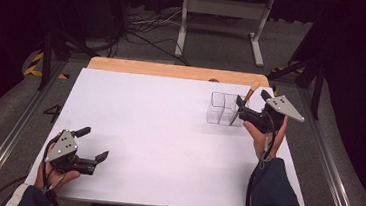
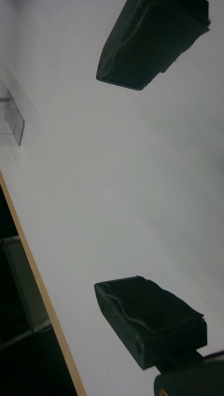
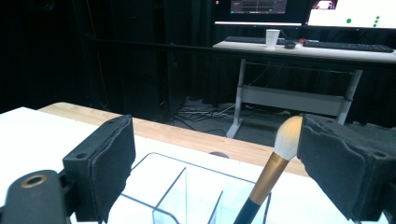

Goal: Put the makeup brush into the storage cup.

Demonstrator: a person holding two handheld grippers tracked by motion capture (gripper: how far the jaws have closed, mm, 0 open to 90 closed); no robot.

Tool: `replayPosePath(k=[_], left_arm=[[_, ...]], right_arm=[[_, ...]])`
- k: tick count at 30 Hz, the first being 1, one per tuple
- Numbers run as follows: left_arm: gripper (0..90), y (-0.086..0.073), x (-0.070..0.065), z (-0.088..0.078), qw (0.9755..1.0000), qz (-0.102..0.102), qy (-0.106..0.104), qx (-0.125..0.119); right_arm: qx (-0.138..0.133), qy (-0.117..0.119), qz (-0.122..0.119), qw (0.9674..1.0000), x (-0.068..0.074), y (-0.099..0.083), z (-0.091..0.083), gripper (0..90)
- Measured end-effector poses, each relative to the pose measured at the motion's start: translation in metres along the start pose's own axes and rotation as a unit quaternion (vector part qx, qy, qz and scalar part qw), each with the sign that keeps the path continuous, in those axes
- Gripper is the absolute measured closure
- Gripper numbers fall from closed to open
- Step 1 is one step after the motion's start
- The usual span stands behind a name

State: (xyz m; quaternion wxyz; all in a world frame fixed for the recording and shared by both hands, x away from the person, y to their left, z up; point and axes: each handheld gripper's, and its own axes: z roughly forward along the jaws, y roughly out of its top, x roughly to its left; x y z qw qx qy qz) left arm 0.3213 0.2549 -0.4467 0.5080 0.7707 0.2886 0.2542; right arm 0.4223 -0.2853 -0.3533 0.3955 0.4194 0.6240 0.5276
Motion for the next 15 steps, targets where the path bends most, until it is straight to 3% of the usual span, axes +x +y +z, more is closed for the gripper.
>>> replayPosePath(k=[15], left_arm=[[3.4, 0.000, 0.000, 0.001, 1.0000, -0.001, 0.000, 0.001]], right_arm=[[-0.007, 0.006, -0.013, 0.9999, 0.005, -0.007, -0.014, 13.8]])
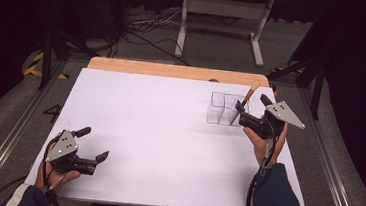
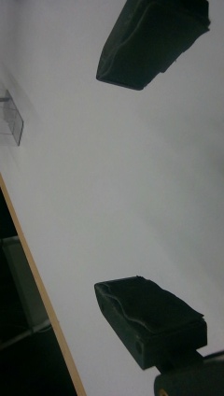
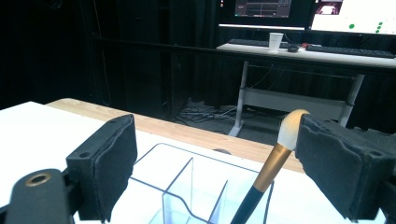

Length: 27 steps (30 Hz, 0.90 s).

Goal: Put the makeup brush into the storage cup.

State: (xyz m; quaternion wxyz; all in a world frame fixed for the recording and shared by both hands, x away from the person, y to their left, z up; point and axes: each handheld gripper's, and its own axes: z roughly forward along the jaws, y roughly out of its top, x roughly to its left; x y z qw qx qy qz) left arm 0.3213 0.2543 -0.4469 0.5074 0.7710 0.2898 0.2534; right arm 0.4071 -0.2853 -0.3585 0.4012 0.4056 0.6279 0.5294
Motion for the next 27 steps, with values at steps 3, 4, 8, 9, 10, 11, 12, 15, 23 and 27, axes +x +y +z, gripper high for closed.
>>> replayPosePath(k=[3, 4, 8, 9, 10, 11, 12, 15, 23, 27], left_arm=[[3.4, 0.000, 0.000, 0.000, 1.0000, 0.001, 0.000, 0.000], [3.4, 0.000, 0.000, 0.000, 1.0000, 0.002, 0.000, 0.001], [3.1, 0.000, 0.000, 0.000, 1.0000, 0.001, 0.000, 0.000], [3.1, 0.000, 0.000, 0.000, 1.0000, 0.001, -0.001, 0.000], [3.1, 0.000, 0.000, 0.000, 1.0000, 0.001, -0.002, 0.000], [3.1, 0.000, 0.000, 0.000, 1.0000, 0.002, -0.004, 0.002], [3.1, 0.000, -0.001, 0.001, 1.0000, 0.003, -0.004, 0.001], [3.1, 0.000, -0.001, 0.001, 1.0000, 0.004, -0.004, 0.001], [3.2, 0.000, -0.001, 0.001, 1.0000, 0.006, -0.003, 0.002], [3.2, 0.001, -0.001, 0.001, 1.0000, 0.006, -0.003, 0.002]], right_arm=[[-0.001, 0.004, -0.002, 1.0000, 0.002, -0.002, -0.003, 13.8], [-0.001, 0.004, -0.002, 1.0000, 0.002, -0.002, -0.003, 13.8], [-0.001, 0.007, -0.010, 0.9999, 0.006, -0.003, -0.007, 13.8], [0.000, 0.009, -0.011, 0.9999, 0.006, -0.004, -0.008, 13.8], [0.000, 0.010, -0.012, 0.9999, 0.006, -0.004, -0.008, 13.8], [0.000, 0.012, -0.013, 0.9998, 0.007, -0.004, -0.009, 13.8], [0.001, 0.013, -0.015, 0.9998, 0.008, -0.005, -0.010, 13.8], [0.002, 0.017, -0.019, 0.9997, 0.009, -0.006, -0.012, 14.0], [0.002, 0.023, -0.030, 0.9993, 0.012, -0.009, -0.018, 14.3], [0.002, 0.026, -0.032, 0.9991, 0.013, -0.010, -0.022, 14.3]])
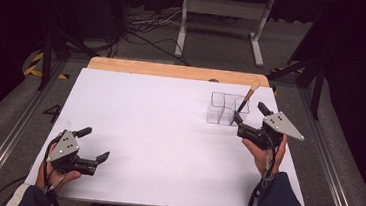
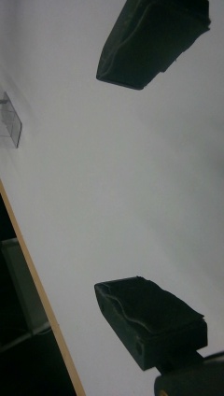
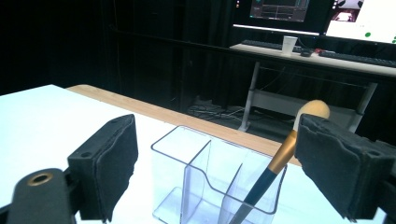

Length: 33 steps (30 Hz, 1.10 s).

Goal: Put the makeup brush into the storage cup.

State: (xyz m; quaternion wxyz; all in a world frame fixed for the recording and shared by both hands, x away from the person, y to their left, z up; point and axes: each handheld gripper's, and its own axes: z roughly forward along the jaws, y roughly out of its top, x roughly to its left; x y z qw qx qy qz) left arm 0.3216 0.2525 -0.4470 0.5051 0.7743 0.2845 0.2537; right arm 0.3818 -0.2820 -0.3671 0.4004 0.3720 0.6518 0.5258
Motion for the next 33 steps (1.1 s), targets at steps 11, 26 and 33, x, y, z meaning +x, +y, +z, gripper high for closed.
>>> replayPosePath(k=[11, 26, 33], left_arm=[[3.3, 0.000, 0.000, 0.001, 1.0000, -0.001, 0.000, 0.003], [3.3, 0.000, -0.001, 0.001, 1.0000, 0.001, -0.001, 0.005], [3.3, 0.000, -0.001, 0.001, 1.0000, 0.003, 0.000, 0.006]], right_arm=[[0.006, 0.012, -0.011, 0.9998, 0.001, -0.005, -0.012, 14.3], [0.016, 0.019, -0.037, 0.9990, 0.006, -0.013, -0.020, 14.1], [0.021, 0.023, -0.050, 0.9983, 0.009, -0.017, -0.024, 14.0]])
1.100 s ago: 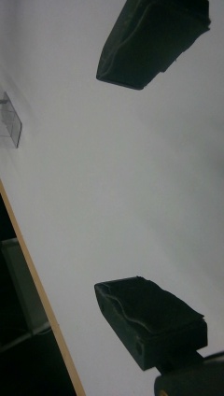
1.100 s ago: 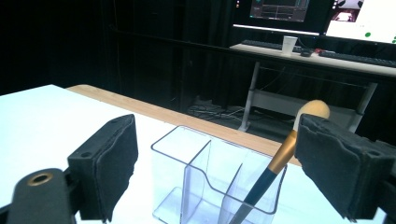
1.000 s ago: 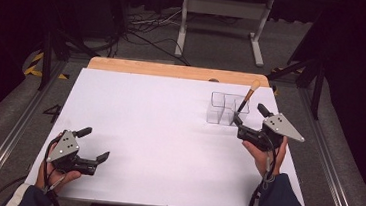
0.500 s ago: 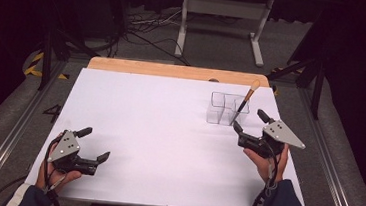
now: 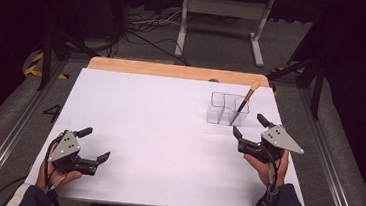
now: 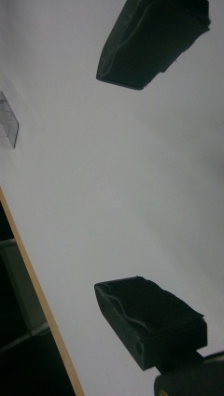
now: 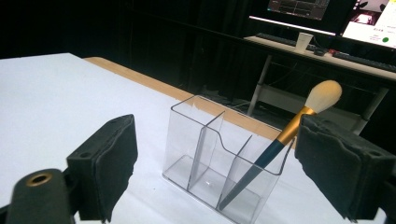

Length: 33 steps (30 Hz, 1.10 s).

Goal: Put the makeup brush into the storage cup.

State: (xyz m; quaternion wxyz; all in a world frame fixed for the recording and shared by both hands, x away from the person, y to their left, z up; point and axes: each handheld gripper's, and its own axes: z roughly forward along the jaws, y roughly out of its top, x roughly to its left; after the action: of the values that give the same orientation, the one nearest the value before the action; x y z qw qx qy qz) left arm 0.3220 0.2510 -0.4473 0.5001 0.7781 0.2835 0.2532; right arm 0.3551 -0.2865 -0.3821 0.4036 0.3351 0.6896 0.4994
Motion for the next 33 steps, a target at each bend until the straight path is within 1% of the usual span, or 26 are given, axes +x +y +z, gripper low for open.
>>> replayPosePath(k=[2, 7, 11, 20, 24, 29, 33], left_arm=[[3.3, 0.000, 0.000, 0.000, 1.0000, 0.002, 0.000, 0.001], [3.3, 0.000, 0.000, 0.001, 1.0000, 0.000, -0.001, 0.001], [3.3, 0.000, 0.000, 0.001, 1.0000, 0.000, -0.001, 0.003], [3.3, 0.000, 0.000, 0.001, 1.0000, 0.000, -0.002, 0.001], [3.3, 0.000, 0.000, 0.001, 1.0000, 0.001, -0.001, 0.001], [3.2, 0.000, -0.001, 0.001, 1.0000, 0.001, -0.001, 0.003], [3.2, 0.000, -0.001, 0.001, 1.0000, 0.001, -0.001, 0.002]], right_arm=[[0.002, 0.002, -0.004, 1.0000, 0.001, -0.002, -0.002, 14.0], [0.004, 0.003, -0.008, 1.0000, 0.001, -0.005, -0.004, 13.9], [0.009, 0.003, -0.017, 0.9998, 0.001, -0.008, -0.006, 13.9], [0.015, 0.004, -0.024, 0.9996, 0.000, -0.016, -0.010, 13.8], [0.019, -0.001, -0.032, 0.9993, 0.000, -0.020, -0.012, 13.5], [0.023, -0.003, -0.032, 0.9992, 0.000, -0.024, -0.014, 13.1], [0.030, -0.003, -0.038, 0.9988, 0.001, -0.028, -0.017, 13.1]])
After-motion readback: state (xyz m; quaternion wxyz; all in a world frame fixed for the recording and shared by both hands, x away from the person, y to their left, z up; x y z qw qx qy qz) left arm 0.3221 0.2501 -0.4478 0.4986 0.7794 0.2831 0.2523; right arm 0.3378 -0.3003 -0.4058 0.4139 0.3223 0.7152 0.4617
